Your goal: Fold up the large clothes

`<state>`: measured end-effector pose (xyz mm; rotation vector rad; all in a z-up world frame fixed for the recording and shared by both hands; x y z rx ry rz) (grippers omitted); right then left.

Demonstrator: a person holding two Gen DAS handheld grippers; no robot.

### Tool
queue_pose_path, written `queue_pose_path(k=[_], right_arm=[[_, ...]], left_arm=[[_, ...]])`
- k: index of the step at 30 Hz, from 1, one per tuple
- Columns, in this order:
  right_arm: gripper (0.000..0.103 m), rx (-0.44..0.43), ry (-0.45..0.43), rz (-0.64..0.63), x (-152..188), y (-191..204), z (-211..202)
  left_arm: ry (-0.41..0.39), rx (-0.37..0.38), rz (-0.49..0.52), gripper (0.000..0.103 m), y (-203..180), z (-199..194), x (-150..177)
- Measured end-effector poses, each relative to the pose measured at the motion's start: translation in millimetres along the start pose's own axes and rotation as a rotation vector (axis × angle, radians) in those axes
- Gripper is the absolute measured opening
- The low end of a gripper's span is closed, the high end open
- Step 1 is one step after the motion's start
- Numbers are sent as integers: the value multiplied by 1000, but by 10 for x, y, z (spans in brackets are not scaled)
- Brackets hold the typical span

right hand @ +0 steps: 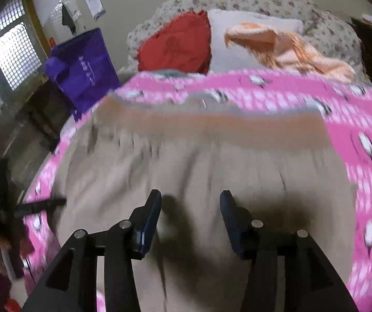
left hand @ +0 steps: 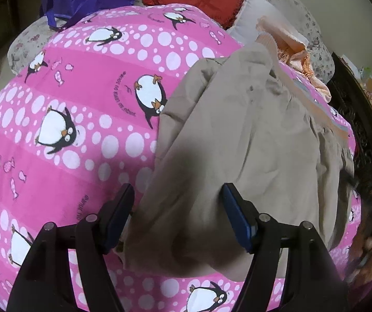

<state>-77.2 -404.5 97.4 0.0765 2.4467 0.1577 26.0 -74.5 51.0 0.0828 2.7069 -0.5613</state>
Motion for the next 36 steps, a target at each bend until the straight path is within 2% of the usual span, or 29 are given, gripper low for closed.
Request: queue_pose_path(k=[3, 4, 8, 10, 11, 15, 20, 26, 36], right_arm=[[48, 74, 92, 33, 227, -164, 221], [47, 67, 105, 52, 256, -215, 263], [50, 45, 57, 123, 208, -259, -17], [70, 22, -7, 140, 232, -242, -257], [73, 23, -26, 149, 271, -242, -351], [73, -18, -16, 156, 526, -231, -554], [73, 10, 9, 168, 764, -257, -622], [73, 51, -2, 162, 799, -248, -670], [73, 13, 4, 194, 858, -186, -656]], left_arm=[[13, 23, -20, 78, 5, 50, 23], [25, 33, -32, 78, 11, 76, 26], [22, 27, -45, 78, 13, 65, 29], [7, 7, -24, 78, -8, 45, 21], [1, 0, -13, 78, -11, 39, 13], [-15, -25, 26, 78, -44, 44, -13], [-27, -41, 33, 78, -90, 50, -43], [-31, -58, 55, 78, -132, 58, -76], [-19, -15, 62, 81, -164, 171, -194]])
Point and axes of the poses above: each gripper's, at about its wrist camera, not at the fingertips, and z roughly the way its jaws point, y to its left, x to its underside, the point moved 2 cm from there along z, roughly the way its jaws point, and after that the axes turned 7 degrees about -z, right-handed, at the moved point
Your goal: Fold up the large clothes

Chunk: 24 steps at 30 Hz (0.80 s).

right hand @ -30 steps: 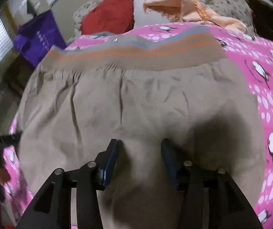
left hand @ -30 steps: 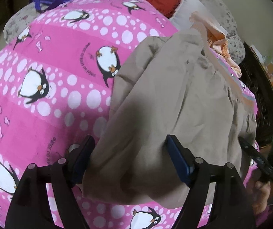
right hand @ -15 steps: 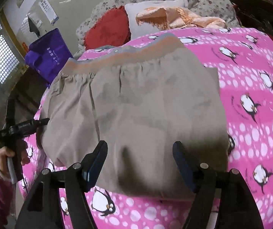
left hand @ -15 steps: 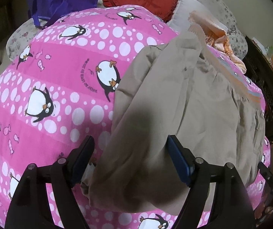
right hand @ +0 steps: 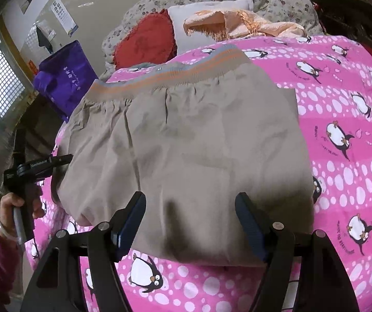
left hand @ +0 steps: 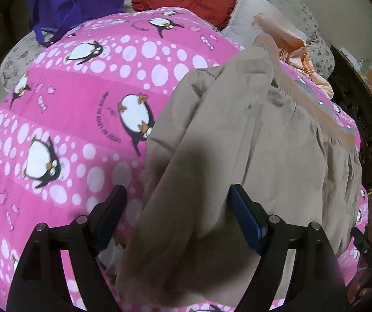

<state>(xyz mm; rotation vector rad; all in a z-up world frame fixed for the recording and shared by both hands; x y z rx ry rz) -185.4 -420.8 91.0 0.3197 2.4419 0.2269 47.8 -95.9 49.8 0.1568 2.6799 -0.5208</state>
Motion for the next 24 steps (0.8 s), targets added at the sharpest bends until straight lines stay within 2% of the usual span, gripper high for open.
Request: queue_pose_path(k=[6, 8, 12, 13, 14, 16, 17, 19, 22, 24], right_arm=[[73, -3, -12, 26, -12, -56, -42], [73, -10, -16, 41, -9, -78, -47], [73, -11, -12, 54, 19, -121, -34], [73, -11, -9, 59, 22, -134, -28], [73, -12, -9, 67, 23, -144, -25], [73, -15, -15, 84, 27, -175, -28], [73, -17, -17, 90, 27, -189, -30], [73, -23, -21, 104, 30, -209, -43], [73, -25, -32, 104, 39, -229, -94], [74, -25, -45, 96, 51, -249, -147]], left_arm=[[52, 71, 11, 85, -25, 196, -147], [76, 96, 1, 89, -14, 281, -189], [84, 129, 22, 90, -51, 315, -220], [91, 141, 55, 69, -90, 308, -203], [122, 169, 85, 37, -136, 305, -174], [148, 199, 101, 18, -189, 260, -140], [145, 199, 104, 13, -210, 225, -131], [148, 211, 91, 10, -242, 115, -120], [154, 276, 39, 8, -303, -164, -152], [146, 298, 48, 7, -402, -350, -173]])
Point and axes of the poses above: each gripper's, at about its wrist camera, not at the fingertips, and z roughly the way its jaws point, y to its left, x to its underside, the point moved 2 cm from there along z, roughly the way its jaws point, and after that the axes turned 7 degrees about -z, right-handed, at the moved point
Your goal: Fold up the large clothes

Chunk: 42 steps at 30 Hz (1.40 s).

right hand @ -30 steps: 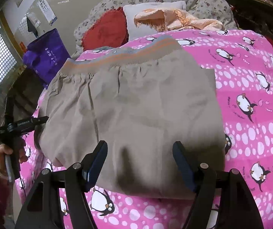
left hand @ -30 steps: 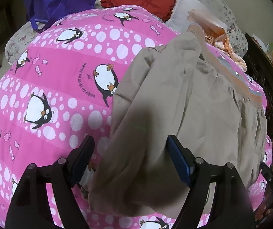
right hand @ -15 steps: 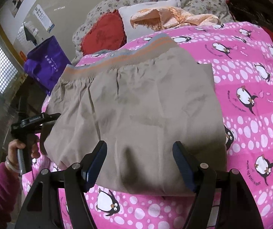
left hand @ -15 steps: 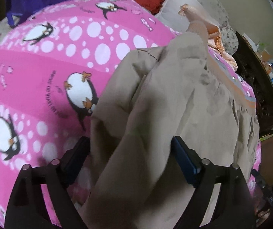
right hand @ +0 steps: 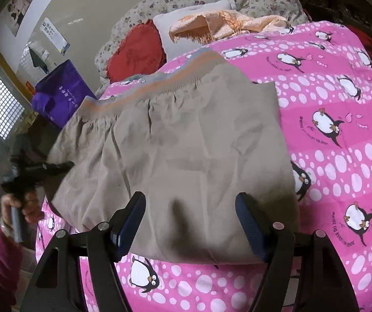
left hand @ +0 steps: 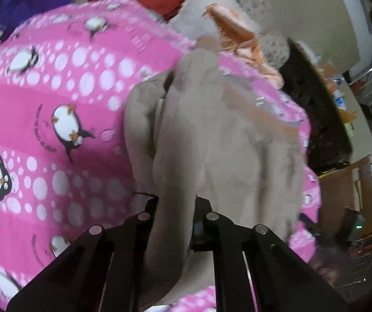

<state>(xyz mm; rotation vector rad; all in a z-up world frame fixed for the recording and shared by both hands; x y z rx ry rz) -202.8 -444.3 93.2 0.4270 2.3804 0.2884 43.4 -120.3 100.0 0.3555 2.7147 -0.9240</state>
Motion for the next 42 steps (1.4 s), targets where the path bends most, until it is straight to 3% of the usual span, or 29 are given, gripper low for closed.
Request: queue_pose_path(k=[4, 8, 12, 16, 20, 22, 24, 26, 29, 32, 35, 38, 39, 42], right_arm=[[75, -4, -23, 26, 23, -99, -78], [75, -25, -54, 86, 68, -271, -183], [75, -24, -70, 114, 125, -415, -291], [76, -5, -92, 148, 203, -600, -438], [78, 13, -80, 201, 306, -814, -473], [78, 18, -73, 224, 355, -898, -472], [78, 36, -66, 239, 401, -962, -468], [78, 47, -55, 251, 427, -1002, -473], [78, 50, -57, 255, 437, -1043, -506], [78, 59, -72, 243, 400, -1024, -556], [78, 69, -72, 230, 385, -1015, -563], [78, 125, -29, 215, 423, -1034, -508], [78, 137, -17, 216, 443, -1049, -485], [78, 126, 3, 242, 512, -1104, -464]], left_arm=[[3, 64, 71, 7, -611, -305, 40], [18, 106, 164, 7, -1277, -350, 86], [75, 128, 249, 7, -2024, 55, 165], [140, 120, 300, 7, -2417, 617, 387], [200, 132, 275, 7, -2486, 1064, 616], [236, 178, 228, 10, -2425, 1293, 686], [255, 210, 189, 21, -2370, 1365, 742], [259, 278, 156, 46, -2342, 1342, 762], [269, 411, 141, 74, -2403, 1036, 772], [231, 506, 174, 81, -2469, 635, 756], [137, 466, 214, 82, -2401, 251, 713], [57, 348, 215, 82, -2157, 70, 681], [33, 272, 213, 82, -2030, 65, 694], [53, 183, 179, 82, -1798, 270, 788]])
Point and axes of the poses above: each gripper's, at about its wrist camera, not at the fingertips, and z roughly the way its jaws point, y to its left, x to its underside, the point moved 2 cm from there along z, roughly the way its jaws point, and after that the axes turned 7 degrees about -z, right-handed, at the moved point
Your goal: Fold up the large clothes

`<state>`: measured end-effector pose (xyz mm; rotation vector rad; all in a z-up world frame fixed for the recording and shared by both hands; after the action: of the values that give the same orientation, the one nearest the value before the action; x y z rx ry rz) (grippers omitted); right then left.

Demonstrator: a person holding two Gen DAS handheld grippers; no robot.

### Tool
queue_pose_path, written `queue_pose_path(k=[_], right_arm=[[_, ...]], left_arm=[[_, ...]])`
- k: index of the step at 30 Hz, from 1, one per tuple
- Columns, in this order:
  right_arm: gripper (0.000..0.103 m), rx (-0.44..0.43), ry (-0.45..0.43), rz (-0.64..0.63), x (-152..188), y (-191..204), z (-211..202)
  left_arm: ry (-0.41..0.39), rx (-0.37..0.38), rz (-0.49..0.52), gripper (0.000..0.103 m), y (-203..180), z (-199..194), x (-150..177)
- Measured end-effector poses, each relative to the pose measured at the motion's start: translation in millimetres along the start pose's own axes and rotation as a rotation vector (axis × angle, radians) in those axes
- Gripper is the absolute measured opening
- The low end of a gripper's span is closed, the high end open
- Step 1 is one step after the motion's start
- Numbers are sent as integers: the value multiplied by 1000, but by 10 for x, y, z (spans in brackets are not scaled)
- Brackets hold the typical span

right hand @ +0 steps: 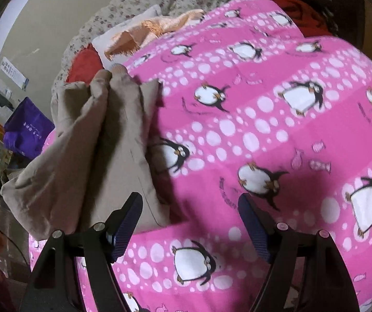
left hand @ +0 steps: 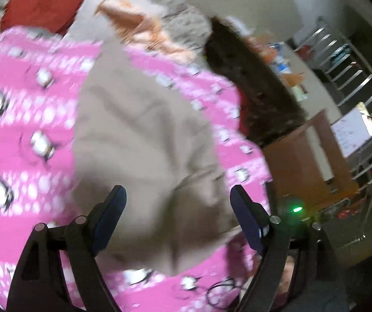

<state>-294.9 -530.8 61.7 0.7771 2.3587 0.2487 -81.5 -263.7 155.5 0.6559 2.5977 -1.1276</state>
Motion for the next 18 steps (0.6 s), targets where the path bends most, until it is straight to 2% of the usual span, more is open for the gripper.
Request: queue_pose_path(k=[3, 4, 6, 9, 11, 14, 16, 18], right_arm=[[78, 12, 5, 15, 28, -50, -21], [78, 15, 4, 16, 30, -58, -33], [78, 20, 6, 18, 38, -71, -57], [78, 32, 8, 18, 43, -86, -85], [78, 39, 5, 27, 28, -92, -114], [78, 27, -25, 20, -44, -50, -197], [78, 6, -62, -13, -138, 32, -276], [77, -41, -85, -61, -237, 153, -318]], left_arm=[[56, 46, -64, 82, 94, 262, 207], [80, 67, -60, 82, 40, 407, 304], [78, 74, -11, 82, -102, 582, 411], [131, 35, 74, 82, -315, 983, 565], [113, -15, 79, 82, -346, 1133, 576], [105, -6, 73, 82, -394, 1103, 542], [107, 7, 58, 82, -424, 905, 551], [75, 23, 105, 82, -489, 632, 602]])
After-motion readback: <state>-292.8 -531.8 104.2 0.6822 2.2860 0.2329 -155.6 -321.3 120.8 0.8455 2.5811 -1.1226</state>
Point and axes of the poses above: each gripper's, at about its wrist camera, not at the fingertips, and z roughly the way its jaws point, y to its left, x to its underside, the point moved 2 cm from there along z, roughly the way its jaws point, and after that the axes turned 7 degrees about -z, right-handed, at the moved point
